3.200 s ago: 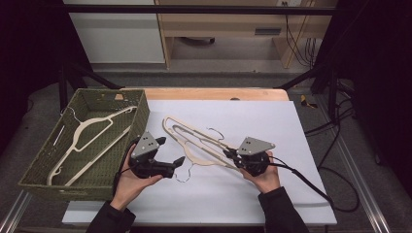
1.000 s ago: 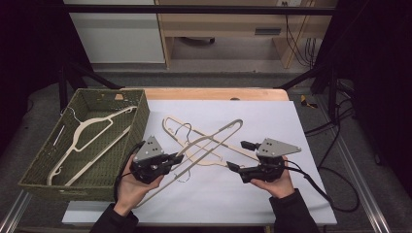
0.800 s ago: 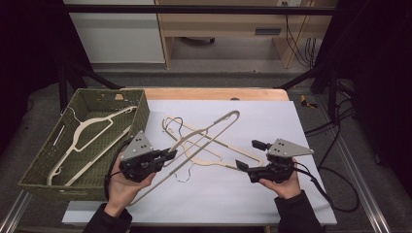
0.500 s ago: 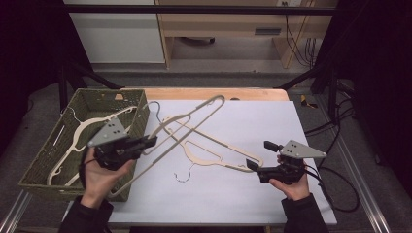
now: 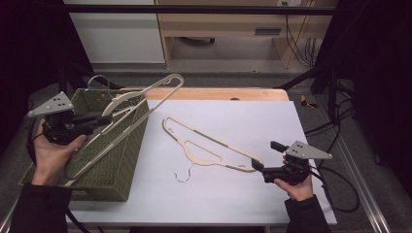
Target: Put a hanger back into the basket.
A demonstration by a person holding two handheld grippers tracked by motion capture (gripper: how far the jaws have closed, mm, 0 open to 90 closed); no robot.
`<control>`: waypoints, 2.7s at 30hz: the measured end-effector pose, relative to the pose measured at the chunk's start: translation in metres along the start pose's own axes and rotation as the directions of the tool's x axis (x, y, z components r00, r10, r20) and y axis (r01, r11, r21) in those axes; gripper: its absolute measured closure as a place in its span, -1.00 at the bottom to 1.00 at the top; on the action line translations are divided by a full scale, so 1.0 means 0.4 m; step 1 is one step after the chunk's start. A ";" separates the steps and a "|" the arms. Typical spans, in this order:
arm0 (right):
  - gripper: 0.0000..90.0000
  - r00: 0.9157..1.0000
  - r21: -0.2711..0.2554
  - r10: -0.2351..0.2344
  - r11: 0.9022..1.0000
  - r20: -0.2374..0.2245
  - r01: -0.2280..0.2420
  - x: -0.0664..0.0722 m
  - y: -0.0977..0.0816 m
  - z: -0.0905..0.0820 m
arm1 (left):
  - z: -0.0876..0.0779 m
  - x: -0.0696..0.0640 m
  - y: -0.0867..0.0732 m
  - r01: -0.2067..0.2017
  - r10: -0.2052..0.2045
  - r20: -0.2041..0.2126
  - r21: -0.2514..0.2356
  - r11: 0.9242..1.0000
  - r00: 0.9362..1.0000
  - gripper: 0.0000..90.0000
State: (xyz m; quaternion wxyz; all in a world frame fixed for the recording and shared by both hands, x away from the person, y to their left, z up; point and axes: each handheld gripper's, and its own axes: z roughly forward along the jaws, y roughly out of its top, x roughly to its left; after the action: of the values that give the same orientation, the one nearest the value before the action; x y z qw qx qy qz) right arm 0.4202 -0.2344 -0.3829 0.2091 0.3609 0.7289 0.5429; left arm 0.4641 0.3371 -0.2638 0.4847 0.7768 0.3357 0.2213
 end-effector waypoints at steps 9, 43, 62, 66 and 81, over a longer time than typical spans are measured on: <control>-0.86 1.000 0.009 -0.005 1.000 0.000 0.005 0.000 -0.002 0.006 | -0.025 0.122 -0.069 0.056 -0.052 -0.072 0.051 0.997 0.996 0.92; -0.87 1.000 0.019 -0.003 1.000 0.001 0.003 0.002 -0.004 0.010 | 0.042 0.193 -0.269 0.212 -0.187 -0.143 0.189 0.959 0.972 0.91; -0.87 1.000 0.029 -0.010 1.000 -0.005 0.011 0.004 -0.007 0.018 | 0.068 0.236 -0.325 0.315 -0.201 -0.381 0.266 0.911 0.902 0.71; -0.87 1.000 0.030 -0.010 0.999 -0.008 0.011 0.004 -0.007 0.019 | 0.070 0.247 -0.333 0.357 -0.224 -0.417 0.274 0.893 0.881 0.59; -0.87 1.000 0.036 -0.015 0.999 -0.011 0.016 0.006 -0.007 0.020 | 0.073 0.264 -0.352 0.441 -0.255 -0.479 0.328 0.836 0.840 0.09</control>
State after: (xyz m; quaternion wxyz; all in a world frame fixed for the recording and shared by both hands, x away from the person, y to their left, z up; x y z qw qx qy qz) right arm 0.4234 -0.2281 -0.3880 0.2027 0.3559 0.7425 0.5300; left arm 0.5119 0.4399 -0.4016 0.2531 0.7217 0.6096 0.2086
